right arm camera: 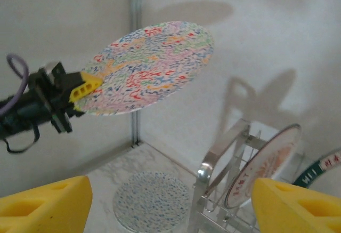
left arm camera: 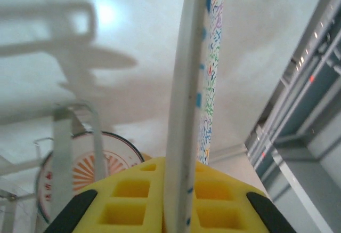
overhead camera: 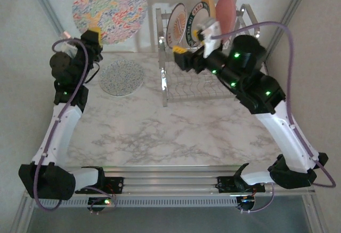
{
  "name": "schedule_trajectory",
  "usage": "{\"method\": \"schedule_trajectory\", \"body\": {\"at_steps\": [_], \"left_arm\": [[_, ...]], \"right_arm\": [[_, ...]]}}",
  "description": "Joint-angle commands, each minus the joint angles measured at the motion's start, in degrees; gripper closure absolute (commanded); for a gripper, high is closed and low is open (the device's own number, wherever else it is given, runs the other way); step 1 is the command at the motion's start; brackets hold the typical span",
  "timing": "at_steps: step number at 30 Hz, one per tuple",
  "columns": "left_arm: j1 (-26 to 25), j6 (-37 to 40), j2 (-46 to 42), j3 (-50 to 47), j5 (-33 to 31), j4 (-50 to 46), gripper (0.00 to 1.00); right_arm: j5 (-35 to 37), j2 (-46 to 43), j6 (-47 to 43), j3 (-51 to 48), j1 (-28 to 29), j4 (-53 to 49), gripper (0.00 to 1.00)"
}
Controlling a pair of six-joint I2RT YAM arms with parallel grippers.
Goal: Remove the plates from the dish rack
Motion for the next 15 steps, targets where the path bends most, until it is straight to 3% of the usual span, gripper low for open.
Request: {"method": "schedule_trajectory", "body": {"at_steps": [1, 7, 15], "left_arm": [[1.54, -1.82, -5.56, -5.87, -4.16, 3.75, 1.00], [2.82, 1.83, -10.91, -17.17, -9.33, -5.42, 1.00], [3.32, 2.88, -11.01, -31.56, -12.26, -3.83, 1.00]], "right_arm": [[8.23, 1.73, -12.71, -0.35, 5.55, 0.76, 0.20], [10.67, 3.88, -15.80, -1.54, 9.97, 2.09, 0.17], [9.29, 3.79, -12.51, -3.90, 10.91, 2.45, 0.14]]}}
